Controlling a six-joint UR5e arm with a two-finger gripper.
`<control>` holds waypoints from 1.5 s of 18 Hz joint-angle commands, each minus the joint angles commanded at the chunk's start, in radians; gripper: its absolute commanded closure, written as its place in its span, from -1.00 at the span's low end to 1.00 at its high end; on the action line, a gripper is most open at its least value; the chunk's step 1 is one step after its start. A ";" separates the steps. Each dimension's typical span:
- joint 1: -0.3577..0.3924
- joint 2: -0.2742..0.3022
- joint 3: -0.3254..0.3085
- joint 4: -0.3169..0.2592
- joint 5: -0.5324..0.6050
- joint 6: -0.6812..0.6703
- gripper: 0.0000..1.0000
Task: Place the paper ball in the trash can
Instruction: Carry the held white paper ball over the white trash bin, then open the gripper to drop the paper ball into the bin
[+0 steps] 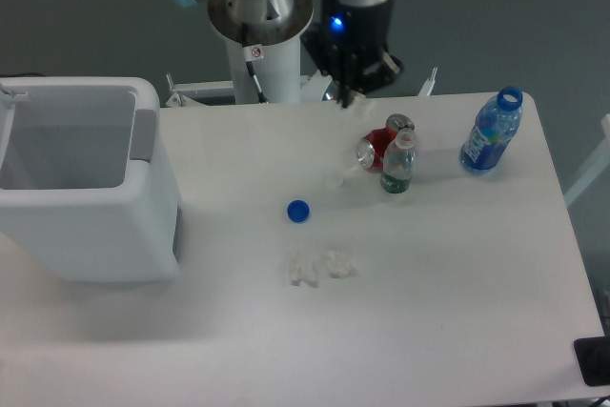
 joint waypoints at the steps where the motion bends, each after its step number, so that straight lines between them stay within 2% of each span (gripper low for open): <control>1: -0.018 0.011 -0.006 0.000 -0.028 -0.029 0.90; 7: -0.126 0.025 -0.026 0.005 -0.152 -0.121 0.85; 12: -0.149 0.028 -0.028 0.026 -0.299 -0.134 0.83; 14: -0.183 0.022 -0.028 0.052 -0.313 -0.160 0.82; 18: -0.247 -0.020 -0.028 0.124 -0.313 -0.201 0.68; 22: -0.304 -0.057 -0.028 0.135 -0.313 -0.206 0.59; 24: -0.327 -0.063 -0.028 0.133 -0.313 -0.206 0.50; 26: -0.345 -0.067 -0.026 0.133 -0.318 -0.204 0.06; 27: -0.350 -0.073 -0.026 0.133 -0.319 -0.201 -0.05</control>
